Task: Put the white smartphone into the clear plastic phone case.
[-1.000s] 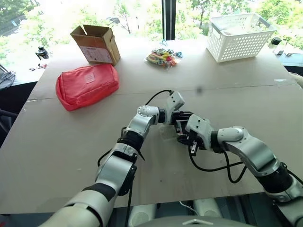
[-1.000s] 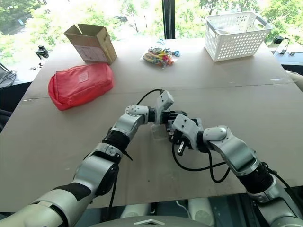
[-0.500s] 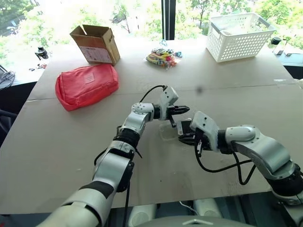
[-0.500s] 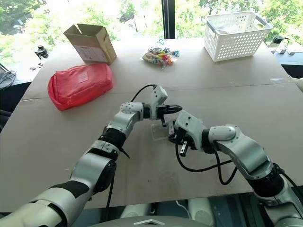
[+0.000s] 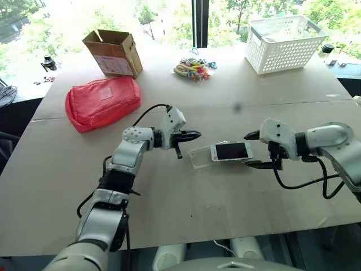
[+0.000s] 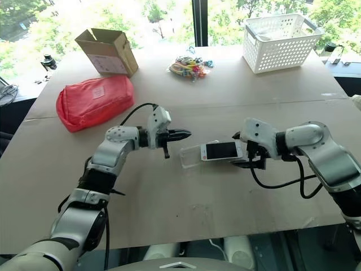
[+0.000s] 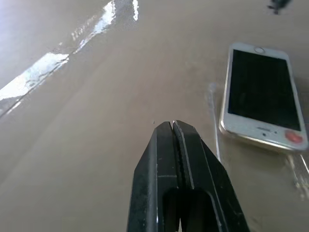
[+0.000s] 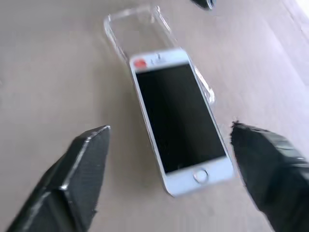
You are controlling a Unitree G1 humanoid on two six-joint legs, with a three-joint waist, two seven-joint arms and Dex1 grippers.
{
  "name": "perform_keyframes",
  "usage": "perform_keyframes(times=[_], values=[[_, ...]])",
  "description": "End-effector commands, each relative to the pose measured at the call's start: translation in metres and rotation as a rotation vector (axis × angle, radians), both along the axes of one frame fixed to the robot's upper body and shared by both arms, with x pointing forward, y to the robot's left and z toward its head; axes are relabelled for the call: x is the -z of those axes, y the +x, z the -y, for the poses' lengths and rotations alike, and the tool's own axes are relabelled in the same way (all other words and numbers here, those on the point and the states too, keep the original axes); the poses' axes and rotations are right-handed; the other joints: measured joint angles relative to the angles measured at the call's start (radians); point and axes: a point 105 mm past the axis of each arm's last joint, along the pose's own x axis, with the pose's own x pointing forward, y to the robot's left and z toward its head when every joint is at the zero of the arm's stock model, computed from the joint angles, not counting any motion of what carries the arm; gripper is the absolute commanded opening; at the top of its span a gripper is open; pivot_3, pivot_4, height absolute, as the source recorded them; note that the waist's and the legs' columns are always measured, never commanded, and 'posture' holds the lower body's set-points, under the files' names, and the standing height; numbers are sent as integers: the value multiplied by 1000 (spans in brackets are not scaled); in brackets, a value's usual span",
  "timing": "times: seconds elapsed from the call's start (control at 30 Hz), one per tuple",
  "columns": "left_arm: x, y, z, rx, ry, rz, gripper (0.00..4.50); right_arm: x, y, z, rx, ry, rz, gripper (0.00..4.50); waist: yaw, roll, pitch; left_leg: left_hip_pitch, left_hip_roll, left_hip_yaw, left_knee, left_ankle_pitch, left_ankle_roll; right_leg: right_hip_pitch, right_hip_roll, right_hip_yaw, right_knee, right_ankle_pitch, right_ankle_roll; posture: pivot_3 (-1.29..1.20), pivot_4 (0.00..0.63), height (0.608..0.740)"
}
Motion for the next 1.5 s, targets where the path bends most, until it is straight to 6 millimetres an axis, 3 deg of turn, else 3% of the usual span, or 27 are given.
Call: perform_keyframes(times=[0.03, 0.17, 0.4, 0.77, 0.87, 0.93, 0.97, 1.3, 1.5], values=[[-6, -19, 1, 69, 81, 47, 0, 4, 10, 5, -115, -65, 9, 4440, -1, 0, 0, 0, 0, 0, 0, 0, 0, 0, 0, 0, 0, 0, 0, 0, 150, 740], [-8, -46, -1, 128, 143, 54, 0, 11, 32, 13, -192, -193, 29, 4440, -5, 1, 1, 0, 0, 0, 0, 0, 0, 0, 0, 1, 0, 0, 0, 0, 150, 740], [-25, -71, 6, 171, 121, 71, 0, 18, 50, 13, -233, -239, 20, 4440, -2, 1, 4, 0, 2, 0, -1, 2, -4, 0, 0, 2, -1, 0, 0, 0, 150, 740], [-27, -63, 2, 120, 151, 82, 0, 23, 54, 10, -240, -256, -24, 4440, 0, 1, 4, 2, 1, 0, -1, 2, -4, 1, 0, 2, 0, 0, -1, 0, 150, 740], [-28, -61, 2, 108, 143, 86, 0, 20, 51, 4, -231, -210, -54, 3710, -2, 1, 4, 2, 1, 1, -1, 2, -4, 1, 0, 2, 0, 0, -1, 0, 150, 740], [-28, -60, 1, 106, 143, 87, 0, 19, 50, 3, -226, -201, -64, 2845, -6, 1, 4, 2, 1, 1, -1, 2, -4, 0, 0, 3, 1, 0, -1, 0, 150, 740], [-28, -60, 1, 105, 142, 88, 0, 19, 50, 3, -224, -204, -67, 2775, -8, 1, 4, 2, 1, 1, -1, 2, -4, 0, 0, 3, 1, 0, -1, 0, 150, 740], [-29, -54, 1, 85, 125, 112, 0, 12, 56, 0, -197, -181, -14, 2775, -15, 1, 4, 2, 1, 1, -1, 2, -4, 0, 0, 3, 0, 0, -1, 0, 150, 740], [-26, -48, 2, 79, 112, 107, 0, -9, 59, -12, -258, -191, 95, 2775, -19, 1, 4, 1, 1, 1, -1, 2, -4, 0, 0, 3, 1, 0, -1, 0, 150, 740]])
